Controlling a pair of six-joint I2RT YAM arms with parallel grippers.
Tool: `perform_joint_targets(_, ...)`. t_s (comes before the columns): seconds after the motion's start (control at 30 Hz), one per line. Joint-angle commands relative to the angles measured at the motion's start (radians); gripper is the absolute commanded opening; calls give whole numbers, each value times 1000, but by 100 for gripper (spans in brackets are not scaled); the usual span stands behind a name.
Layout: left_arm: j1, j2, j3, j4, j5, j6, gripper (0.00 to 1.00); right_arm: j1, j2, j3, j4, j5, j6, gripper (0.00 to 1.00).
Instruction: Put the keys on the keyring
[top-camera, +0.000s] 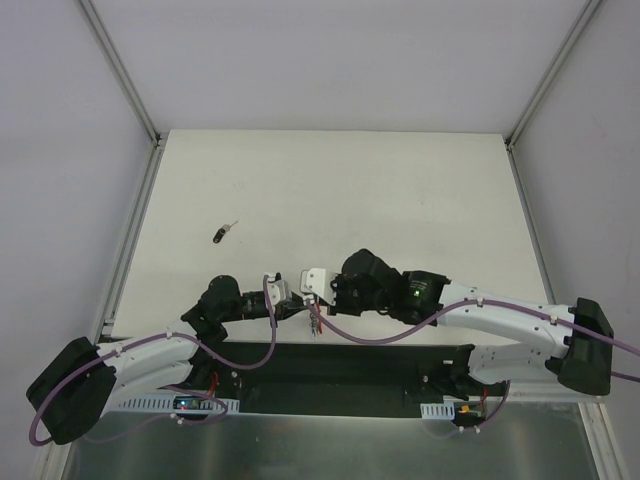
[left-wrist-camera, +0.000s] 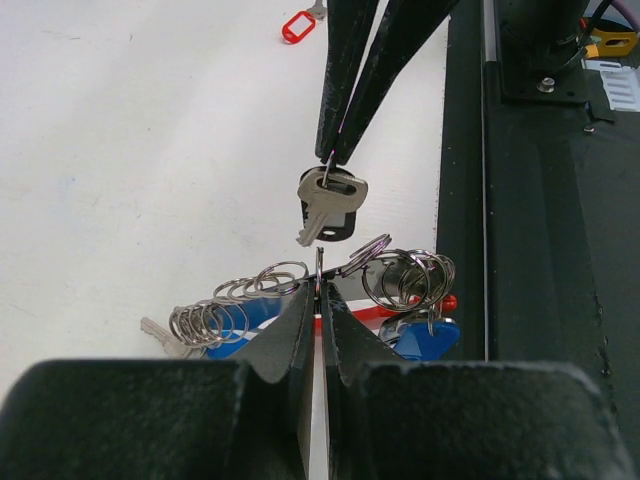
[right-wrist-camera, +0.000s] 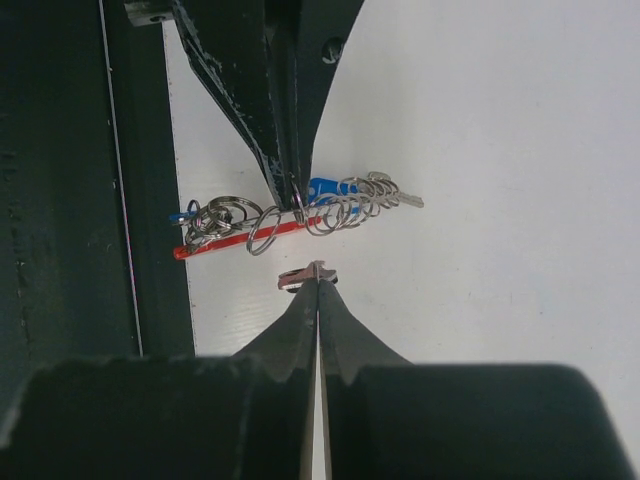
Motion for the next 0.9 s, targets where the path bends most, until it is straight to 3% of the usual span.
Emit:
perform_joint_targets(0.0,-9,3,13,77,-10,-32,0,14,11,3,61,19,-22,1)
perform_joint_targets(0.87,-9,17,10,103,16,-58,0,30,87,21,91,34,-15,1)
